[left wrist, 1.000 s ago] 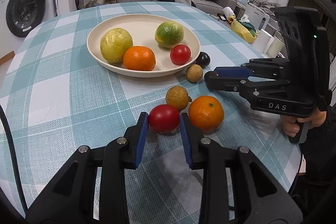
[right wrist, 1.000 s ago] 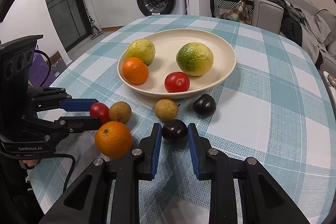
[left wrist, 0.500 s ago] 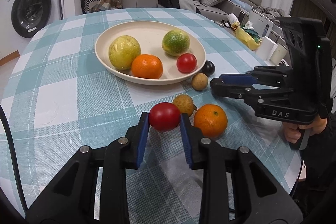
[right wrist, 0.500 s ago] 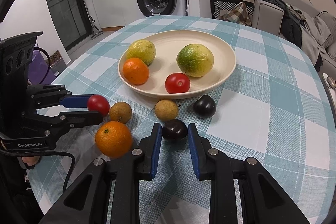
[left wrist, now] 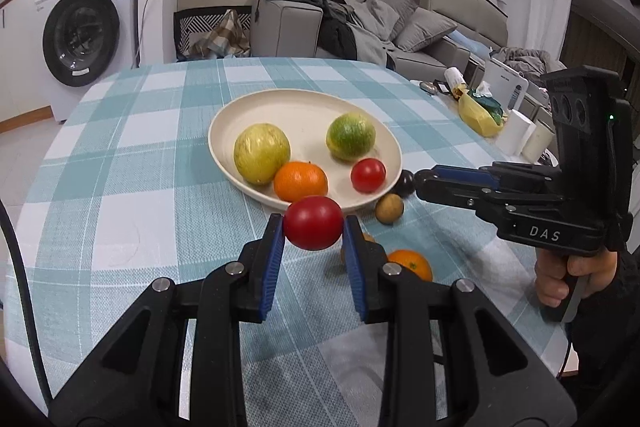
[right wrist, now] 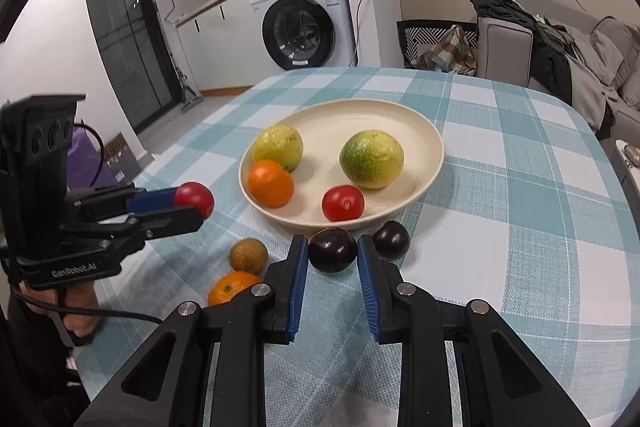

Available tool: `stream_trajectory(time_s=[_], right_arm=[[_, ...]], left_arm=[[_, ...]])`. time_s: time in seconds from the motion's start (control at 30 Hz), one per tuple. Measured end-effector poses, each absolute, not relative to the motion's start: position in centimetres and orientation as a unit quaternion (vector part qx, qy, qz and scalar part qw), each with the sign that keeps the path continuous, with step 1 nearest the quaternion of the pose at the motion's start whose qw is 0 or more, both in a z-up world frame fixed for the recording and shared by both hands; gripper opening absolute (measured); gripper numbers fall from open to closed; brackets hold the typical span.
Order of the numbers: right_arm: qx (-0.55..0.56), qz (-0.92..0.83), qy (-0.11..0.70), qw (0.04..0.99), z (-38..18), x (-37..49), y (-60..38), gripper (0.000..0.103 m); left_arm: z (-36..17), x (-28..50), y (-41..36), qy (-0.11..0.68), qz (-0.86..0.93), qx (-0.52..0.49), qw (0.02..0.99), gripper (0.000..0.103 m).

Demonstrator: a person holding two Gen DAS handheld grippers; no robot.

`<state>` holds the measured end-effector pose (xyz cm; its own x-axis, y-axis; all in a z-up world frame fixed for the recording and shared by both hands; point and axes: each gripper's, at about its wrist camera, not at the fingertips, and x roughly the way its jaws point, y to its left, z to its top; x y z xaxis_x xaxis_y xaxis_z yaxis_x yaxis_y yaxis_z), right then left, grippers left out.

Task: Organize fruits
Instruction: 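Carry the tomato with the left tool while the right tool carries the plum over the plate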

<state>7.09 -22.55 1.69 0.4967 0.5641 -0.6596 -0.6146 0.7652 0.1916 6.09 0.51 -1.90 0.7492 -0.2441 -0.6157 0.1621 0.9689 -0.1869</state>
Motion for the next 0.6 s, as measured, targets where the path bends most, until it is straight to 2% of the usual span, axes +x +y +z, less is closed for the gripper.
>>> stream_trajectory(time_s=[0.6], right_arm=[[0.020,0.337,0.356,0.871,2.2,9.5,-22.3,0.026]], left_arm=[[-1.7,10.3,-1.1,0.332,-0.107,-0.048,0.936,0.027]])
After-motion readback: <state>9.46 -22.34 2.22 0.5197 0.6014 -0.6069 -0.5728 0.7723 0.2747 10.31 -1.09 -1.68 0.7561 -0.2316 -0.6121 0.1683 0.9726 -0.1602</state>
